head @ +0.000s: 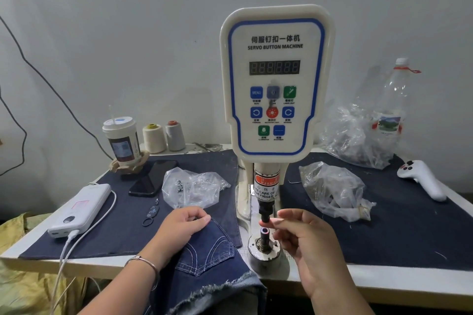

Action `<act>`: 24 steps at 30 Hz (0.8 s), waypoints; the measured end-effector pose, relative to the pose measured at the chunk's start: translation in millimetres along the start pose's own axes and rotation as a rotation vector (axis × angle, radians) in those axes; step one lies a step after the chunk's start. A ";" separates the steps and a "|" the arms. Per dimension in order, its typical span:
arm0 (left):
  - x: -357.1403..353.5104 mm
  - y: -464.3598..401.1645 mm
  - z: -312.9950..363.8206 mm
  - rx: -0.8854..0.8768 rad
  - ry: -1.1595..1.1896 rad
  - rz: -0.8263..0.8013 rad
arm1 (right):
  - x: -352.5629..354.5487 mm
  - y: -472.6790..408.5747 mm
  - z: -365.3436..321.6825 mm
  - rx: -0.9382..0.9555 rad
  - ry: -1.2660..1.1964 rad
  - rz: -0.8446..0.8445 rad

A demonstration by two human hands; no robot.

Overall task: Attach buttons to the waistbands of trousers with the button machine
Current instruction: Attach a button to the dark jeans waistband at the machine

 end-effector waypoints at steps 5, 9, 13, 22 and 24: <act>-0.4 0.0 -0.2 0.005 0.011 -0.008 | -1.4 2.7 -1.6 0.010 -0.030 0.022; 0.4 0.0 -0.4 -0.002 0.014 -0.013 | -0.5 14.5 -1.4 0.016 -0.023 -0.009; 1.0 0.7 1.0 -0.010 -0.009 -0.008 | -6.8 37.3 2.1 0.165 0.205 0.046; 2.7 2.6 5.3 -0.036 0.164 -0.036 | -152.7 -11.2 -21.4 0.516 0.974 -0.213; 9.6 3.0 5.0 -0.031 0.250 -0.012 | -183.9 -45.0 -21.6 0.520 1.245 -0.213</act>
Point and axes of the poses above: each hand's wrist, its own y-axis away from the middle knuckle, its own x-axis out of the back of the hand, z = x × y, the point moved 4 cm from there along -y, towards the middle knuckle, and after that the axes turned 3 degrees about -x, right-handed, at the moved point
